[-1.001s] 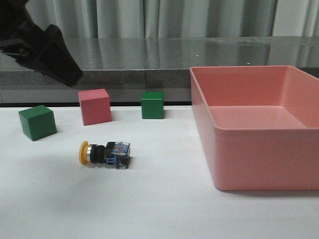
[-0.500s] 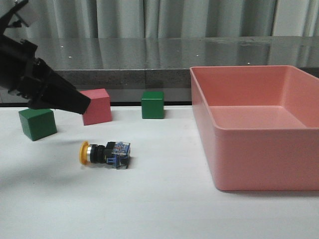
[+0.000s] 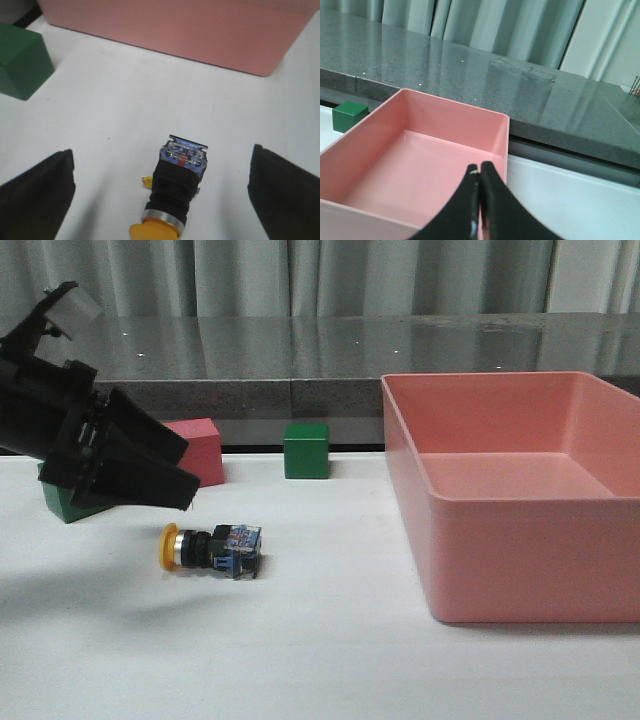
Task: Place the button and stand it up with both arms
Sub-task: 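Lower the left gripper over the button and grasp its body, then lift the button with the left gripper and rotate it cap-up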
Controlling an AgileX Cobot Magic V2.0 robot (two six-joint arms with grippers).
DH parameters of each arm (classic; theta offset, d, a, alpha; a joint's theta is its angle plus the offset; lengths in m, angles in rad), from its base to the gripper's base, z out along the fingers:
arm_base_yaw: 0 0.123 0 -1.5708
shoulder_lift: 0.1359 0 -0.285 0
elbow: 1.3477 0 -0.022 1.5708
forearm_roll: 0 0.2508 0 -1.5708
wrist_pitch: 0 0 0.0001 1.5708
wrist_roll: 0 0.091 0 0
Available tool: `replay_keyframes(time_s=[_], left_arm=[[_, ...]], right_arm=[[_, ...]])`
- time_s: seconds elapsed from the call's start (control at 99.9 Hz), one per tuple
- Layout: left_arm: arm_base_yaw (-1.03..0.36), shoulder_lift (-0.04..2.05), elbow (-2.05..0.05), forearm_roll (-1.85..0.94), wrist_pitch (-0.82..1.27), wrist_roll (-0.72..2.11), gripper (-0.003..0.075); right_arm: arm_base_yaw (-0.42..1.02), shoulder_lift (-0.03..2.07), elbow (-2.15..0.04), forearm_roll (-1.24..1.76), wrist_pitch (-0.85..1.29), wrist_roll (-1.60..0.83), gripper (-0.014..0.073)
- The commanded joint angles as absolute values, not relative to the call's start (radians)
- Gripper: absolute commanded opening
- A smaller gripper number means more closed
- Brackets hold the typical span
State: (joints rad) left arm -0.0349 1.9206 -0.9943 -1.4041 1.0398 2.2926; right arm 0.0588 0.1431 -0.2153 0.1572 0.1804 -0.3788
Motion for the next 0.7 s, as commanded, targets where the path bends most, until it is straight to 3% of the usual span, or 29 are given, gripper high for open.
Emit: replay_keyframes(time_s=[0.0,0.46,0.55,0.69], left_arm=[[-0.04,1.907,-1.02,-1.442,1.115,2.357,0.0671],[-0.04,2.052,-1.02,-1.434,1.095,2.507,0.0643],[-0.04,2.06,-1.02,-1.432,1.085,2.507,0.0526],[-0.04,2.06,-1.02,-1.44,1.094,2.507,0.0177]], right_arm=[[0.054,0.152,-0.243,0.164,0.096,-0.379,-0.0062],[0.054,0.152,-0.243,0.164,0.103,-0.379,-0.0062],[0.054,0.152,-0.243,0.164,0.103,-0.379,-0.0062],[0.054,0.152,-0.243,0.164,0.103,-0.379,-0.0062]])
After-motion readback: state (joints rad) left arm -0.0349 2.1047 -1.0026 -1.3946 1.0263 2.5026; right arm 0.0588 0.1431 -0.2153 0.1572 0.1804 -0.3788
